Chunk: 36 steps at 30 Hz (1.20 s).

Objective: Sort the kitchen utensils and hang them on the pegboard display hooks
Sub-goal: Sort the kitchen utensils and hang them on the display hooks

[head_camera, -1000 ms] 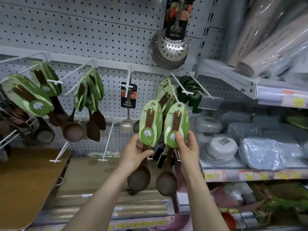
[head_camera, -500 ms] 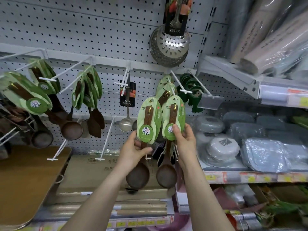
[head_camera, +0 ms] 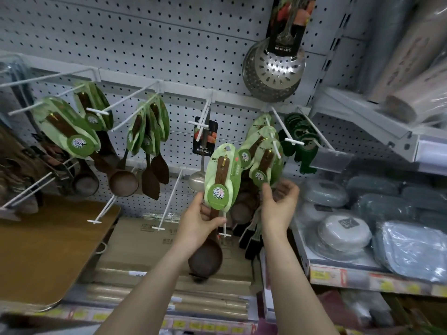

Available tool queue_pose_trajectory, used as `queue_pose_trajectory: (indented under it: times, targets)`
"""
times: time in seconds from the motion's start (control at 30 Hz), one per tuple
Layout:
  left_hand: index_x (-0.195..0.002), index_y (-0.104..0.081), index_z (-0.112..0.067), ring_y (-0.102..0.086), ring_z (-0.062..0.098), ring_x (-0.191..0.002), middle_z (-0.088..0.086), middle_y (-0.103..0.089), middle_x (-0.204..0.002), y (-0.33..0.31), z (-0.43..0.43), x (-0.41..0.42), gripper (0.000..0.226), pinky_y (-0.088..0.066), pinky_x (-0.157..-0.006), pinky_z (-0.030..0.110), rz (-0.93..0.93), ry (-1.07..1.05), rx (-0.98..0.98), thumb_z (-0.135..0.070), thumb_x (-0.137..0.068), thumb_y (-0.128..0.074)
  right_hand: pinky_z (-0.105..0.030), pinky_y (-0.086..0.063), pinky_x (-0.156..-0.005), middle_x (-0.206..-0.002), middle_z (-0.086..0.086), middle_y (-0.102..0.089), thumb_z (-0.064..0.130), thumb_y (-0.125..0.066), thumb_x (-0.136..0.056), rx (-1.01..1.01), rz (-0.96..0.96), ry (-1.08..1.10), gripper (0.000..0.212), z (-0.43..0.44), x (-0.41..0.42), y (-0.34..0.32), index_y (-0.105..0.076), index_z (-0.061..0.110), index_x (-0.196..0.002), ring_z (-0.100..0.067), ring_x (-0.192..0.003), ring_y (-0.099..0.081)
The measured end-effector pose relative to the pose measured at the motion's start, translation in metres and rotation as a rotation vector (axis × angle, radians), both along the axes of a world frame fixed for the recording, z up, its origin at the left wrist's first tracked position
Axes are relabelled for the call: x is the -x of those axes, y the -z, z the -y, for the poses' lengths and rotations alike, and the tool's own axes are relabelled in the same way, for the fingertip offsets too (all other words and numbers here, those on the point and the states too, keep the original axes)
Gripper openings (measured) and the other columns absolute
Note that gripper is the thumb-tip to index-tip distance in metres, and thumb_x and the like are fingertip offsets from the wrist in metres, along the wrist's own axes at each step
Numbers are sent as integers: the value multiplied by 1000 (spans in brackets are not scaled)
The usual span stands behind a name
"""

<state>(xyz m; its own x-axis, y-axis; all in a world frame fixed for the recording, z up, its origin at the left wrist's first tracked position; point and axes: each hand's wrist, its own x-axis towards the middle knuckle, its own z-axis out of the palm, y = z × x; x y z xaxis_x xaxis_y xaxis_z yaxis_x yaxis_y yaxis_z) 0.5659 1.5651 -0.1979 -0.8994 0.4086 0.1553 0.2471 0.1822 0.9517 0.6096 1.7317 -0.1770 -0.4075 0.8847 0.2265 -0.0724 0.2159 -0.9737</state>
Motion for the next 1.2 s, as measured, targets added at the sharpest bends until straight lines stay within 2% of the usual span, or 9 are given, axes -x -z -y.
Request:
queue_pose_trajectory:
  times: [0.1, 0.17, 0.3, 0.4, 0.63, 0.8, 0.93, 1.07, 1.2]
  targets:
    - [-101, -44, -39, -57, 7, -70, -4, -58, -80, 4, -2, 1, 56, -47, -62, 10, -10, -18, 8, -16, -70, -84, -31, -51, -82, -101, 2, -65, 31, -65, -93, -38, -61, -170, 9, 20, -9, -6, -59, 29, -100, -16, -95, -63]
    - [-101, -44, -42, -57, 0, -64, -6, -58, -77, 6, 0, 1, 58, -47, -60, 11, 2, -19, -6, -15, -70, -84, -31, -53, -83, -103, 3, -69, 41, -59, -94, -52, -31, -381, 18, 36, -9, -12, -64, 27, -104, -15, -98, -65]
    - [-106, -48, -36, -56, -6, -56, -7, -59, -73, 8, 16, 3, 58, -47, -58, 12, 22, -28, -47, -8, -69, -84, -30, -51, -67, -86, -8, -69, 24, -58, -98, -140, -37, -566, 16, 65, 7, -20, -65, 10, -94, -13, -76, -63]
    - [-107, -50, -23, -56, -6, -56, -8, -61, -73, 7, 40, 7, 52, -47, -58, 13, 61, -18, -103, -4, -71, -81, -29, -44, -60, -70, 2, -62, 18, -59, -97, -159, -51, -594, 18, 87, 20, -19, -62, 13, -80, -10, -67, -54]
    - [-105, -58, -37, -67, 9, -83, -11, -72, -92, 1, 121, 40, 26, -55, -80, 35, 83, -47, -149, -27, -84, -71, -34, -46, -62, -75, -3, -66, 22, -63, -94, -171, -82, -648, 15, 157, 58, -23, -66, 13, -83, -12, -69, -57]
    - [-104, -63, -21, -67, 3, -87, -15, -72, -93, -8, 183, 67, 12, -54, -81, 27, 39, -86, -210, -19, -95, -56, -37, -51, -65, -81, -10, -70, 11, -62, -95, -145, -102, -718, 15, 217, 86, -32, -69, 17, -83, -15, -72, -61]
    - [-100, -63, -20, -64, -7, -79, -17, -71, -85, -22, 224, 91, 10, -46, -69, 9, -21, -159, -272, -16, -95, -55, -46, -53, -69, -86, -16, -68, 14, -61, -96, -160, -107, -765, 14, 264, 113, -40, -69, 18, -86, -20, -76, -61]
    - [-105, -63, -13, -64, -3, -80, -10, -71, -88, -29, 259, 115, 13, -46, -68, 10, -31, -195, -348, -17, -96, -54, -42, -52, -67, -79, -1, -70, 22, -61, -96, -164, -79, -780, 12, 302, 146, -49, -69, 21, -87, -16, -72, -62]
    - [-104, -61, -11, -64, -2, -80, -8, -70, -87, -29, 285, 134, 14, -49, -68, 13, -42, -237, -370, -18, -97, -52, -44, -45, -61, -77, -19, -63, 32, -59, -93, -206, -63, -789, 23, 331, 171, -51, -63, 11, -83, -19, -67, -53]
